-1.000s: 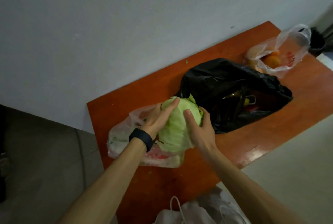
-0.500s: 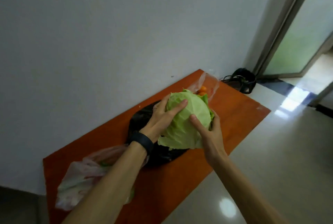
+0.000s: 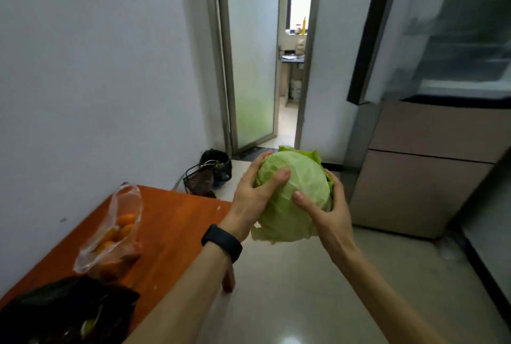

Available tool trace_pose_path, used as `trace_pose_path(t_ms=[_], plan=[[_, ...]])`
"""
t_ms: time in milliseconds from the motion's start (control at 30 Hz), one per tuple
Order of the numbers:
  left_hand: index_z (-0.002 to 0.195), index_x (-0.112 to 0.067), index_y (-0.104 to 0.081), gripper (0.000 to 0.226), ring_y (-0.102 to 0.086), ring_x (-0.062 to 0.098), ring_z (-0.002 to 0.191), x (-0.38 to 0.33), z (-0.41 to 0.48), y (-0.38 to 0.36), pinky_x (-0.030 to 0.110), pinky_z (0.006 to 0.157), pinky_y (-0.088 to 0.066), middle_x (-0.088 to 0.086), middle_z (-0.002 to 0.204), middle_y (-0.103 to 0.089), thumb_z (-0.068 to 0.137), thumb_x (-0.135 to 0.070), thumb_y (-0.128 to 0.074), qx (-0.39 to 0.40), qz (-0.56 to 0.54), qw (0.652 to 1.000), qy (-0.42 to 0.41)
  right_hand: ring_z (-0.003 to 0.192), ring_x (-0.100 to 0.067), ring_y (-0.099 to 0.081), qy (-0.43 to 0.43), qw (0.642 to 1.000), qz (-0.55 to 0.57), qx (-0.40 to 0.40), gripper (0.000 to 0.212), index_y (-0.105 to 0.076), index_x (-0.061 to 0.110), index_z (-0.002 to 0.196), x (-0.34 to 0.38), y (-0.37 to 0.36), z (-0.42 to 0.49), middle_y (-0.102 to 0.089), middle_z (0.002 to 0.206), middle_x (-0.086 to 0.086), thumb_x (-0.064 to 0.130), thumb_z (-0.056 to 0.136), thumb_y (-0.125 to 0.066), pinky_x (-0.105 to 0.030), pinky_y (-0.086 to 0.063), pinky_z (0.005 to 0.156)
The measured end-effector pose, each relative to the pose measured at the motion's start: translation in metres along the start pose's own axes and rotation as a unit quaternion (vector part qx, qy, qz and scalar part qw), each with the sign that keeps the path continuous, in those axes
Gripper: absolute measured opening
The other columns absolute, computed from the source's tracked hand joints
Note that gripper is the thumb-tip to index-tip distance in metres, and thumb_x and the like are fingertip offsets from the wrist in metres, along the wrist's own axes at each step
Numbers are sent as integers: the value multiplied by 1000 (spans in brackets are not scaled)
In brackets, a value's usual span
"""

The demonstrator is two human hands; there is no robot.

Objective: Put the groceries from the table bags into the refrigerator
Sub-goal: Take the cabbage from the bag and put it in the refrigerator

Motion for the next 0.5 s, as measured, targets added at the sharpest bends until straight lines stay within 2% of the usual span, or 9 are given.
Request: trace_pose_path(t_ms=[67, 133, 300, 400, 500], plan=[[131, -47, -55, 59, -62, 17, 114, -7, 31, -47, 38, 94, -55, -6, 125, -63, 76, -48, -79, 48, -1, 999, -5, 106, -9, -66, 24, 999, -7, -40, 81, -48, 47, 130, 12, 42, 25, -63, 119, 12, 55, 59, -85, -33, -60, 81], [131, -47, -54, 61, -62, 16, 113, -13, 64, -92, 38, 94, -55, -6, 125, -62, 75, -49, -77, 90, -7, 996, -12, 107, -9, -66, 44, 996, -21, -73, 81, -47, 43, 132, 21, 81, 52, -63, 120, 12, 54, 61, -85, -36, -59, 84], [130, -48, -54, 59, -60, 15, 113, -20, 148, -193, 37, 93, -56, -8, 127, -60, 75, -53, -77, 148, -7, 988, -50, 110, -10, -65, 82, 985, -42, -145, 85, -47, 38, 135, 37, 170, 123, -64, 122, 10, 54, 61, -85, -40, -58, 89], [132, -48, -51, 59, -58, 11, 111, -28, 198, -247, 28, 84, -55, -10, 128, -56, 79, -52, -75, 188, -7, 979, -74, 110, -12, -65, 102, 977, -48, -179, 84, -48, 39, 134, 46, 214, 170, -65, 122, 10, 52, 61, -85, -42, -58, 89], [133, -47, -52, 58, -59, 8, 110, -41, 250, -296, 20, 76, -54, -11, 128, -56, 79, -48, -73, 219, -6, 971, -94, 110, -11, -66, 122, 969, -50, -210, 83, -49, 37, 134, 58, 254, 219, -66, 121, 11, 51, 61, -84, -38, -58, 87]])
Point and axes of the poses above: each hand's wrist, its own z-axis towards the middle knuckle, its own y-axis out of the back of the hand, x = y × z, the point moved 5 cm from there along z, towards the middle knuckle
